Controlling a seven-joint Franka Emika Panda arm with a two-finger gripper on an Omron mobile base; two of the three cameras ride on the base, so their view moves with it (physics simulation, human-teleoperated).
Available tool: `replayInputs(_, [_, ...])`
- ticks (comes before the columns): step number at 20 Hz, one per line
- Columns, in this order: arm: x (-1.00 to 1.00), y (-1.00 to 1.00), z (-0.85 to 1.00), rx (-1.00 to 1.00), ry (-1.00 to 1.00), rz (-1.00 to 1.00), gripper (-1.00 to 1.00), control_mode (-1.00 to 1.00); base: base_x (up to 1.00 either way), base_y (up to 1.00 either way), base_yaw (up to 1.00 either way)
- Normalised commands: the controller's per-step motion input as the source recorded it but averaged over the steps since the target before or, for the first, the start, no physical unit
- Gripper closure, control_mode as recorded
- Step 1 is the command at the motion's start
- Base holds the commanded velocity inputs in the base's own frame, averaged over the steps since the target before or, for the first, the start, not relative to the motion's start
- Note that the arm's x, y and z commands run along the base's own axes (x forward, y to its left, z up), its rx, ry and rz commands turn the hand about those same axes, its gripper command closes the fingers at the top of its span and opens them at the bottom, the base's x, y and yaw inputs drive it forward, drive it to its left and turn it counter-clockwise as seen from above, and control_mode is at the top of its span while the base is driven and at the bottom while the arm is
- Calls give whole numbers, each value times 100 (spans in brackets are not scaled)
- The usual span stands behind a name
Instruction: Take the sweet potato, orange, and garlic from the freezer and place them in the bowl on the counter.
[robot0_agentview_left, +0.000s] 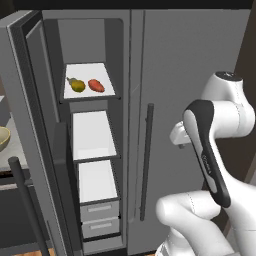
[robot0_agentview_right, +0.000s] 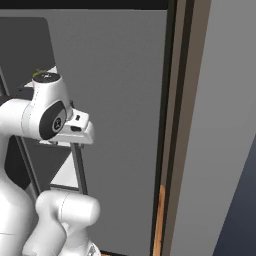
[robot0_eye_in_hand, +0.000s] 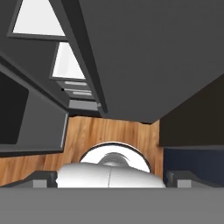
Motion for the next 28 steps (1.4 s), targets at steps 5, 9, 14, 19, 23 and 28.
replayInputs(5, [0,-2,1,0,0,0,-100,-100,0,0,0])
replayInputs(9, [0,0,5,0,0,0,-100,-100,0,0,0])
replayInputs(14, [-7,0,8,0,0,0,-100,-100,0,0,0])
replayInputs(19, [-4,0,5,0,0,0,-100,-100,0,0,0])
replayInputs(23, [-23,0,3,0,0,0,-100,-100,0,0,0])
replayInputs(28, [-41,0,0,0,0,0,-100,-100,0,0,0])
